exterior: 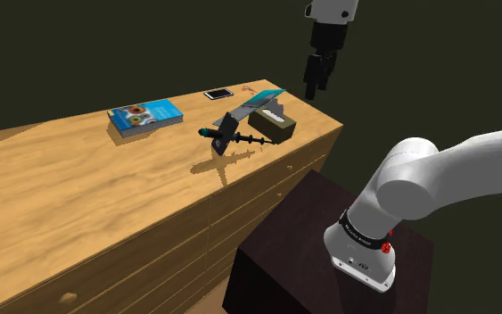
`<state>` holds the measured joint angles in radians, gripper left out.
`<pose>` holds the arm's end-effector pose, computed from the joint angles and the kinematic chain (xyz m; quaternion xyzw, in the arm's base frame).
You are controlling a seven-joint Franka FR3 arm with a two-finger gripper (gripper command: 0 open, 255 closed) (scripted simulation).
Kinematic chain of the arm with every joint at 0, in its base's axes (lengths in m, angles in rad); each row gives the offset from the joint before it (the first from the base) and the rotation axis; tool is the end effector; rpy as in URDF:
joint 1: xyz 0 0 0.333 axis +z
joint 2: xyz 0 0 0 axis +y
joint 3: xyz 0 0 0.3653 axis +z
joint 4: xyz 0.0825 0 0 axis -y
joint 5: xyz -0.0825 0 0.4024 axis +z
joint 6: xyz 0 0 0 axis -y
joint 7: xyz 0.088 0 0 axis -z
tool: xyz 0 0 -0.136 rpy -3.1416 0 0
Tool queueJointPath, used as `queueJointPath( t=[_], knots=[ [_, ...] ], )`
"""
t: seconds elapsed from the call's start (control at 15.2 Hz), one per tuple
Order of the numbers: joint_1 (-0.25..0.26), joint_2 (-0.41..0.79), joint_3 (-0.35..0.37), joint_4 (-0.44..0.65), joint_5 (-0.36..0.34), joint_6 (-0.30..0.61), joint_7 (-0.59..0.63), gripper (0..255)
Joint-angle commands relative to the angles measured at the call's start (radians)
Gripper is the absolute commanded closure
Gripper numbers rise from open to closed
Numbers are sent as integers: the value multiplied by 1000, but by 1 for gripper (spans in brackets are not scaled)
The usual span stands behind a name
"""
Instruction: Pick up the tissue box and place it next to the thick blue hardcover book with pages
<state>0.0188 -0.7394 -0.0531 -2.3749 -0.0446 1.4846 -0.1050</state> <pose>0.2881 -0.0206 0.5667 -0.9962 -0.0433 0.0758 0.0003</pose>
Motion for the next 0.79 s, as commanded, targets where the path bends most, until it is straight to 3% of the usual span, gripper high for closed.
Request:
queueJointPath(
  t=[0.0,0.73],
  knots=[
    [0,0,0,0,0,0,0,0],
    [-90,441,53,134,-177,189,210,0]
  ],
)
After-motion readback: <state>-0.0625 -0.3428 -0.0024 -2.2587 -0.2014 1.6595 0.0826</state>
